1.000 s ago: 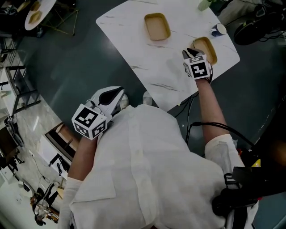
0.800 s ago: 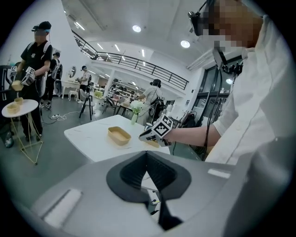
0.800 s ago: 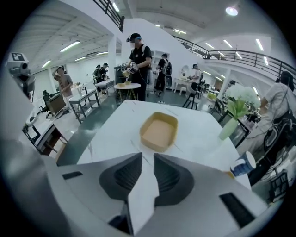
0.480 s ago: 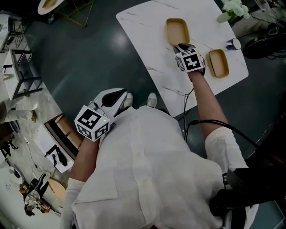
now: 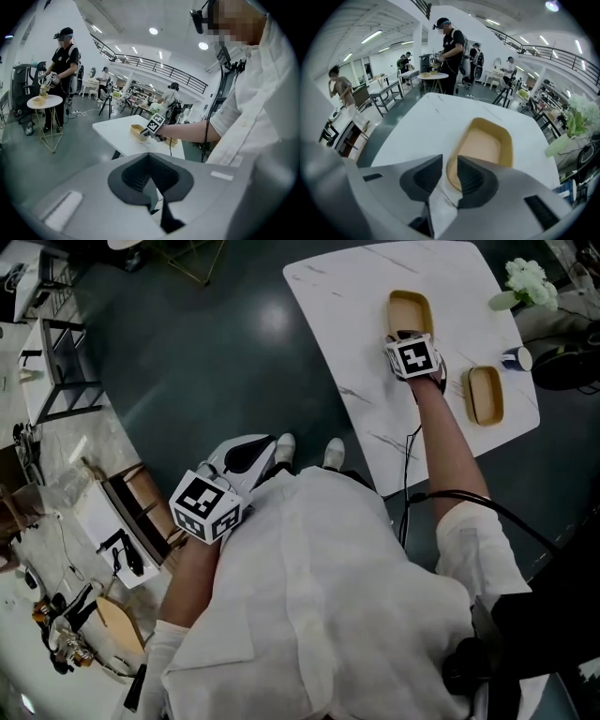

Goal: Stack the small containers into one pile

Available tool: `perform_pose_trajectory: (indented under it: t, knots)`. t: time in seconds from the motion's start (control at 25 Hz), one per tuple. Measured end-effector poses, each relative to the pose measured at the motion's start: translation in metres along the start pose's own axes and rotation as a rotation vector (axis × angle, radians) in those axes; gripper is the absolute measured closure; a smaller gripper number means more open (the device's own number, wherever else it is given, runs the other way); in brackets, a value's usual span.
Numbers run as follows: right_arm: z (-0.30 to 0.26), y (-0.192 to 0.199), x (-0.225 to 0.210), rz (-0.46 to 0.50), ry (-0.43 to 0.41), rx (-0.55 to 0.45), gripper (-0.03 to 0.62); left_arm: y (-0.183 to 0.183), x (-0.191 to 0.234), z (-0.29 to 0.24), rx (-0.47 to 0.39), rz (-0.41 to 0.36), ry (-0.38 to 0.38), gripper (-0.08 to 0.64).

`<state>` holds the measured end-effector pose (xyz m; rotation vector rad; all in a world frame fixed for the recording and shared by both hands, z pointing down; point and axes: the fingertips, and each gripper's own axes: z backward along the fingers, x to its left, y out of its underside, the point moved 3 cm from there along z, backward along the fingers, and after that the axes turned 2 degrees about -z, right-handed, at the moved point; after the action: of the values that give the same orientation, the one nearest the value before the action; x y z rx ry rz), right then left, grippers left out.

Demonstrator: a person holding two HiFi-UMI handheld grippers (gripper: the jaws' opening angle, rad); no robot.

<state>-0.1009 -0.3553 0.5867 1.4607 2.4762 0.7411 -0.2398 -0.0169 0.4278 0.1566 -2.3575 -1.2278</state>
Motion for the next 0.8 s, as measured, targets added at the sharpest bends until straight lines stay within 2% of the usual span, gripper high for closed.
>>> perform_pose_trajectory:
  t: [0.16,0.24,0.36,0.64,0.8]
  knots:
    - [-0.016,0.006,0.002,-0.016,-0.006,0.034,0.508,0.007,0.006,0.007,0.006,0.016,-0.018,0.554]
    - [-0.019,0.007,0.001,-0.006,0.004,0.049,0.543,0.006,0.008,0.007,0.007,0.016,-0.019,0.554]
    - [-0.018,0.007,0.001,-0.004,0.021,0.049,0.558,0.004,0.010,0.007,0.010,0.012,-0.015,0.554]
    - [-0.003,0.024,0.003,0.017,0.022,0.043,0.574,-0.001,0.009,0.001,0.009,-0.014,0.021,0.554]
    - [0.014,0.028,0.007,0.071,0.019,0.018,0.574,-0.006,0.004,-0.006,0.015,-0.035,0.053,0.554]
